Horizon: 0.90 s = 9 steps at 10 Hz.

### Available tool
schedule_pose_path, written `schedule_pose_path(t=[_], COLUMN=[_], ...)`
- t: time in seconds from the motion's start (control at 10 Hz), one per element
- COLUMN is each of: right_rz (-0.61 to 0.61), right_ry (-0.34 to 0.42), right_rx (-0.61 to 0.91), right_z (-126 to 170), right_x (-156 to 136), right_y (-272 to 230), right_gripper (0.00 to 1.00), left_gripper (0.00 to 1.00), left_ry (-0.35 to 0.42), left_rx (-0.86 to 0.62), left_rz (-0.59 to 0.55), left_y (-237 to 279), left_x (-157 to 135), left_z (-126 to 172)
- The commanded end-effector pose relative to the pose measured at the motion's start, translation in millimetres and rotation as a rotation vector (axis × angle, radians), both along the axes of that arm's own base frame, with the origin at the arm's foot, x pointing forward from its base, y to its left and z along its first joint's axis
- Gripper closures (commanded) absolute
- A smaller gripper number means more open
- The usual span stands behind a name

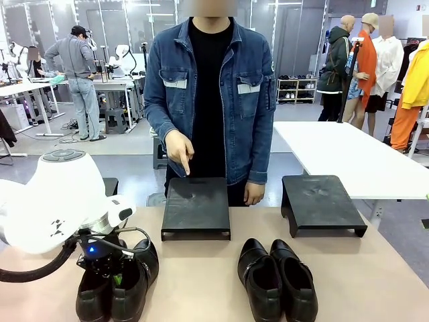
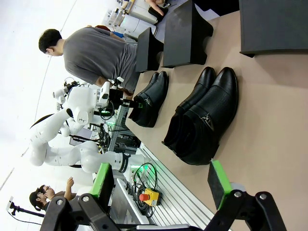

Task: Place the shoes on the stand as instructed by the person.
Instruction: Pick up one pair of Shoes and place it on the Shoes Stand indicated by the person.

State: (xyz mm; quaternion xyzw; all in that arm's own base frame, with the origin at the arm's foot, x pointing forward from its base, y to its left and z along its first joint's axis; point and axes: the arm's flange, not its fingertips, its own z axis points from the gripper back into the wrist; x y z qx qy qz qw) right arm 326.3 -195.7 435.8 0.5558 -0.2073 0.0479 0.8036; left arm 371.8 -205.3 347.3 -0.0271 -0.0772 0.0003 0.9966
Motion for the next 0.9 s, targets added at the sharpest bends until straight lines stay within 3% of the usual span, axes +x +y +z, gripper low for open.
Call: schedule_pose_path(t=[0.0,0.4,0.8], right_rz=[0.002,0.002,0.002], right_ry=[-0.009,-0.009,-0.009], right_rx=[0.011,0.011,0.011], right_z=[0.6,0.6,0.6], right_x=[-0.7,-0.7,-0.7], right_y=[0.0,0.0,0.0], right_gripper=[0.00,0.00,0.00], left_gripper=[0.92,0.92,0.92], left_ry=[-0.039,-0.137,-0.303], left_rx=[-0.010,0.019,-0.005], left_rz=[0.012,0.055,0.000], left_y=[0.5,-2.7,-47.4], left_x=[-8.9,-18.9,6.3], left_z=[17.1,76.2,138.8])
